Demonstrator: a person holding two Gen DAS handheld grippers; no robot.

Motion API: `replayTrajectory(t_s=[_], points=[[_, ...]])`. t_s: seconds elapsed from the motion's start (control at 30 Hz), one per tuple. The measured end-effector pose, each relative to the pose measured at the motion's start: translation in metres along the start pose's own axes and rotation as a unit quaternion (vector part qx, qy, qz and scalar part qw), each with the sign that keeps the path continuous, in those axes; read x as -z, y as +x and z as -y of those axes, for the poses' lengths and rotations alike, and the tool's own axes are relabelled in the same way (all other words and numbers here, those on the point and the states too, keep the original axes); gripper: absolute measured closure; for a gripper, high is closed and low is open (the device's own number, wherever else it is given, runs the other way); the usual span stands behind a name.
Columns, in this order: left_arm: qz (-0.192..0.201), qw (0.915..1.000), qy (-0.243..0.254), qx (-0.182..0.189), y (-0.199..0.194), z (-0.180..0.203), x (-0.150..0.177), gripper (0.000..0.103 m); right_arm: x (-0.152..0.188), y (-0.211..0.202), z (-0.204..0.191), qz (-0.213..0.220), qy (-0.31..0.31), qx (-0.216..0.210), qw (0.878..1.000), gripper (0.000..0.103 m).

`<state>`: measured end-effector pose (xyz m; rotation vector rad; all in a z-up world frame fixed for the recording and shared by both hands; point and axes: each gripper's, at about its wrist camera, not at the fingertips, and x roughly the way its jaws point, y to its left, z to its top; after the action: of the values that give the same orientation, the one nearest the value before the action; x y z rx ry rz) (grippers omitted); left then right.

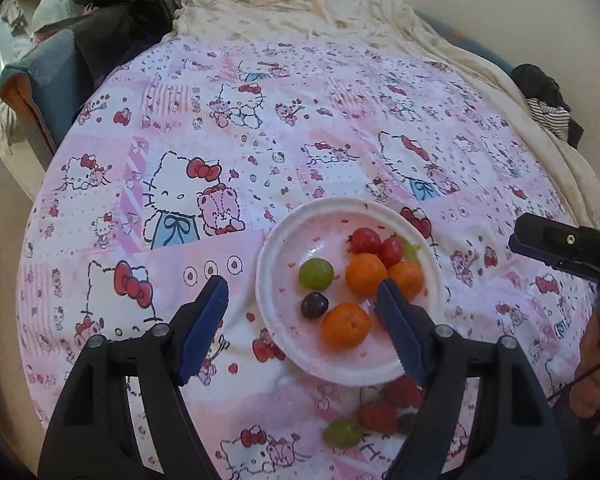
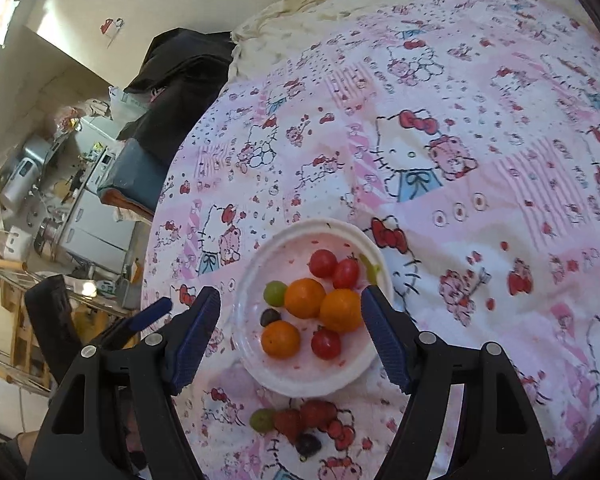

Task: Organize fruits
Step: 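Move both grippers back toward the strawberries and green grape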

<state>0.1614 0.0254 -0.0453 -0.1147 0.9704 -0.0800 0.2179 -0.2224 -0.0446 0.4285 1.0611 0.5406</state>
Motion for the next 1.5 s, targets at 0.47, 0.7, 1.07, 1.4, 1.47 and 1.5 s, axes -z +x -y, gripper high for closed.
replayTrajectory(t_s=[0.47,0.7,1.07,1.4,1.47,1.5], points=[[0.01,0.9994,-0.033,-0.001,-0.043,-0.003,0.038,0.029,0.051,-0.034,0.002,0.005,0.018,0.014,1.0,0.027],[0.001,0.9983,-0.056,-0.02,-0.052,-0.009,0.06,0.029,0.078,-0.039,0.003,-0.007,0.017,0.039,0.999,0.027],[-0.046,0.9921,-0.106,-0.049,-0.049,-0.029,0.078,0.029,0.122,0.018,0.014,-0.134,0.027,0.073,0.988,0.032],[-0.068,0.9885,-0.132,-0.033,-0.042,-0.034,0.077,0.029,0.151,0.08,-0.033,-0.195,-0.149,0.133,0.96,0.046],[-0.07,0.988,-0.134,-0.031,-0.041,-0.035,0.077,0.029,0.154,0.086,-0.036,-0.198,-0.167,0.137,0.956,0.046],[-0.072,0.9876,-0.136,-0.029,-0.041,-0.035,0.077,0.029,0.155,0.089,-0.038,-0.196,-0.178,0.138,0.954,0.047]])
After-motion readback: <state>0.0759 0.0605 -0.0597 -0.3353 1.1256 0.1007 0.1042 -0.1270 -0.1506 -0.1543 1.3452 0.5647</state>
